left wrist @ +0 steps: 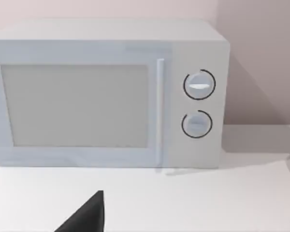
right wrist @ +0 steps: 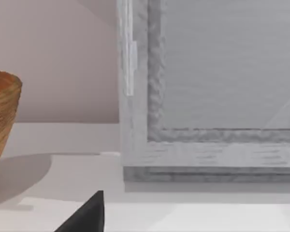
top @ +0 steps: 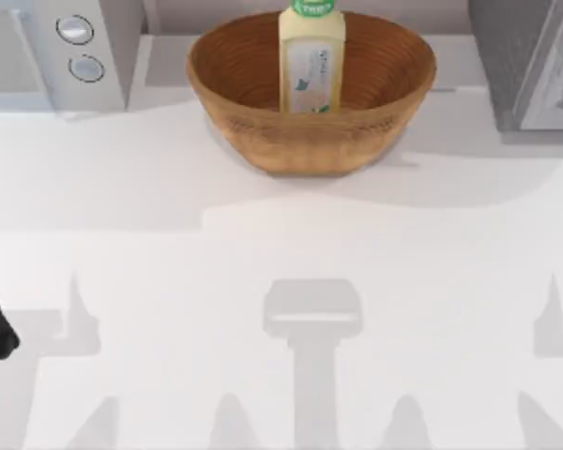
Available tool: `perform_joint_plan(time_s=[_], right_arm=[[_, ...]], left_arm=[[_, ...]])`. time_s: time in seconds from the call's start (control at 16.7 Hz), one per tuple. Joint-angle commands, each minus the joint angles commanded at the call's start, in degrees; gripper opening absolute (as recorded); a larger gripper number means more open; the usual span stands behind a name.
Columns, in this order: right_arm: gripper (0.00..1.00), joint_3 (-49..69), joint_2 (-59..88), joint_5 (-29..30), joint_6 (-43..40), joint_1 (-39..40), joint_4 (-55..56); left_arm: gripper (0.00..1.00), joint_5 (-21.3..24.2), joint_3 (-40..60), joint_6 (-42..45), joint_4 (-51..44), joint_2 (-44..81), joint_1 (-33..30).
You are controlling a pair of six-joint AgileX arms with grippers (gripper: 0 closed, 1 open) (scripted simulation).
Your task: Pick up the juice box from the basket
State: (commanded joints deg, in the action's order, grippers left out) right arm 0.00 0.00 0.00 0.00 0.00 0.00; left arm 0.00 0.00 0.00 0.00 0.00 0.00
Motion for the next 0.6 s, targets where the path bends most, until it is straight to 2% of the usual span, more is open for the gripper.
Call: perform_joint_plan(time_s=[0.3,0.6], right_arm=[[1.00,0.0,0.0,0.0,0.0,0.0,0.0],[1.00,0.0,0.0,0.0,0.0,0.0,0.0]], left_arm=[[1.00,-1.0,1.5,0.2,1.1,3.5,-1.4],[1.00,-6.3,10.4,0.4,7.9,20.0,-7.3]])
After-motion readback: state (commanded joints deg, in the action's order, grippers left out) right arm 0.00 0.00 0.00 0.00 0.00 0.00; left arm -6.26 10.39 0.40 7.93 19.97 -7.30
